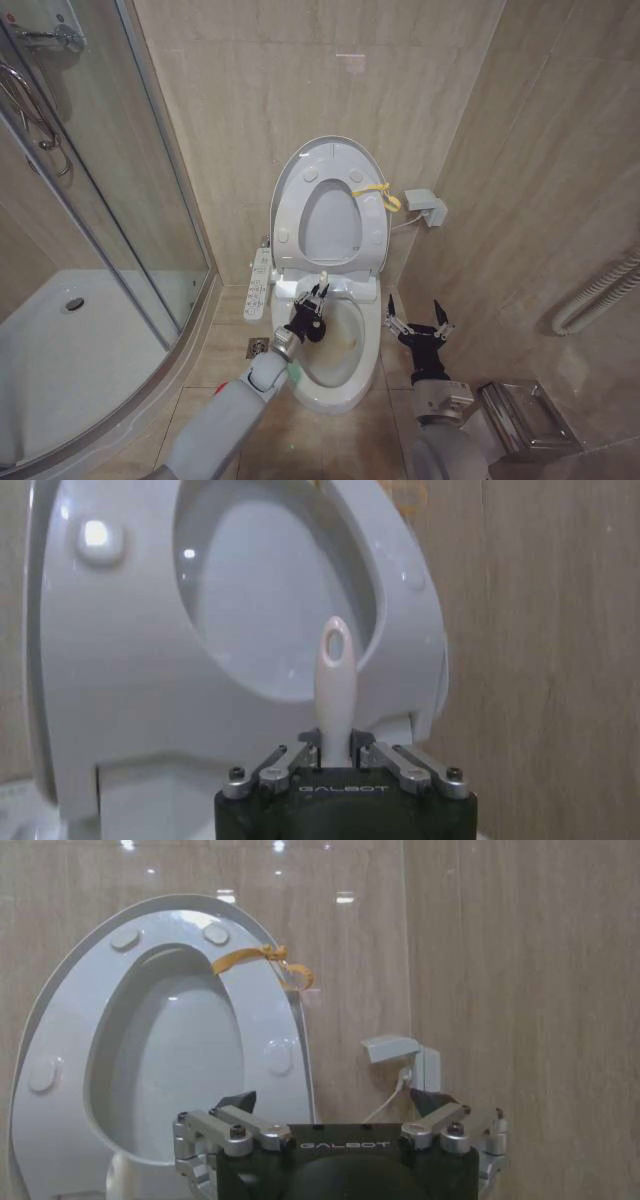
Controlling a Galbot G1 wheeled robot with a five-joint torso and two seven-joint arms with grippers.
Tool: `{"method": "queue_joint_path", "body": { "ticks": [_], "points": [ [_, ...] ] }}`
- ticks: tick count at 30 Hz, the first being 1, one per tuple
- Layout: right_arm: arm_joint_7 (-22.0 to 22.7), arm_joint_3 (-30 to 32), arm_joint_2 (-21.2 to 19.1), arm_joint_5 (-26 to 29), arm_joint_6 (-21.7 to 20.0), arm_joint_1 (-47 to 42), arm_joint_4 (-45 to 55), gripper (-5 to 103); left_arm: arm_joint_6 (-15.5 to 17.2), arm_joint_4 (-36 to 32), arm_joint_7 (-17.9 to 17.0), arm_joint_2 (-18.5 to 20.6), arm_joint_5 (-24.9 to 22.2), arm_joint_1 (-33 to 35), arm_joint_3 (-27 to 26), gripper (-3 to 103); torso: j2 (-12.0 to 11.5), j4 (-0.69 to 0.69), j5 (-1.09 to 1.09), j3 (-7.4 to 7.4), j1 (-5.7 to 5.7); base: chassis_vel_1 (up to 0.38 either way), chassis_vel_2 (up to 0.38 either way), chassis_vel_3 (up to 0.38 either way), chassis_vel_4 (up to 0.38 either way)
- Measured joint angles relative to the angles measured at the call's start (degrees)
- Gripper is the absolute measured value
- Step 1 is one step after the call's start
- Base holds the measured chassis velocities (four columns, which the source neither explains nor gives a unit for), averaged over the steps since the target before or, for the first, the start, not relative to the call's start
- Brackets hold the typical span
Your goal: Open the toilet lid, clean the toilet bowl with a toilet brush, close the toilet lid, and flush.
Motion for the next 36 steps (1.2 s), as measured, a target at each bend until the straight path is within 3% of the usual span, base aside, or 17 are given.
{"method": "queue_joint_path", "body": {
  "ticks": [13,24,36],
  "points": [
    [0.0,0.0,0.0,0.0,0.0,0.0,0.0,100,-5.7,9.2,2.0,-1.4,3.0,3.1,-1.1,19,0.0,0.02,-0.01,0.00,-0.01,0.000,0.000,0.000,0.000],
    [0.0,0.0,0.0,0.0,0.0,0.0,0.0,100,-6.6,9.8,1.9,-2.3,4.6,3.0,-1.4,19,0.0,0.00,-0.01,0.00,-0.01,0.000,0.000,0.000,0.000],
    [0.0,0.0,0.0,0.0,0.0,0.0,0.0,100,-6.6,9.4,1.6,-7.7,4.7,-2.8,0.2,19,0.0,0.00,0.00,0.00,0.00,0.000,0.000,0.000,0.000]
  ]
}}
